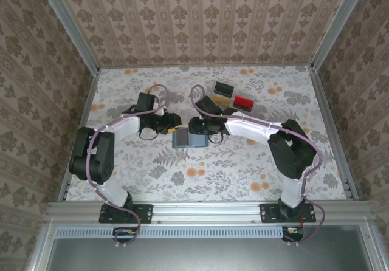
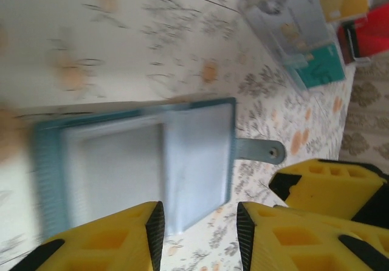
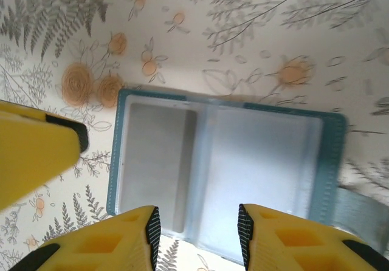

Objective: Take the credit cards out of the card holder

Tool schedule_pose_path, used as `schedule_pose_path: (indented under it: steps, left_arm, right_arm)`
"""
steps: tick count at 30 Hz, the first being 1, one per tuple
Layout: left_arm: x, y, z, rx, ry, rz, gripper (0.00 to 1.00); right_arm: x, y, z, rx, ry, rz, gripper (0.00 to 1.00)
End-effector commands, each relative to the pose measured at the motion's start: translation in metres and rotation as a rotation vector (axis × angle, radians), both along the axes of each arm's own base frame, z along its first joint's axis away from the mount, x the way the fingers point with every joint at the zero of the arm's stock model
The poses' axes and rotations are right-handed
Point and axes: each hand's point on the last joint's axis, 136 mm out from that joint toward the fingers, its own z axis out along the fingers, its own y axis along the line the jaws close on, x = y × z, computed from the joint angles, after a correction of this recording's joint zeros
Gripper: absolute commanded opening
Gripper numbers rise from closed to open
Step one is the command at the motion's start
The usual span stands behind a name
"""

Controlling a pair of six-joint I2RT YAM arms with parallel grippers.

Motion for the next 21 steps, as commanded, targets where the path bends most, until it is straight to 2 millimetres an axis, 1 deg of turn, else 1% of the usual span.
schedule_pose_path:
  steps: [1, 5, 7, 11, 15, 17, 21]
  left_arm:
    - [-0.013, 0.023, -0.013, 0.053, 0.045, 0.039, 0.41]
    - [-0.016, 0.030, -0.015, 0.056, 0.061, 0.056, 0.46]
    - [-0.017, 0.030, -0.017, 0.057, 0.066, 0.058, 0.47]
    - [-0.018, 0.028, -0.019, 0.041, 0.074, 0.059, 0.47]
    - [-0.020, 0.022, -0.020, 0.027, 0.084, 0.042, 0.47]
    - [-0.023, 0.020, -0.022, 0.023, 0.092, 0.029, 0.46]
    - [-0.025, 0.016, -0.024, 0.021, 0.095, 0.008, 0.41]
  right_arm:
    - [-0.007, 0.008, -0.018, -0.061, 0.056, 0.044, 0.44]
    - [-0.010, 0.014, -0.034, -0.128, 0.104, 0.084, 0.44]
    - [-0.012, 0.016, -0.043, -0.157, 0.127, 0.103, 0.44]
    - [-0.017, 0.013, -0.058, -0.210, 0.169, 0.116, 0.45]
    - [-0.018, 0.007, -0.071, -0.258, 0.190, 0.118, 0.45]
    - [-0.021, 0.001, -0.080, -0.297, 0.201, 0.118, 0.44]
    - [-0.027, -0.010, -0.098, -0.369, 0.229, 0.120, 0.42]
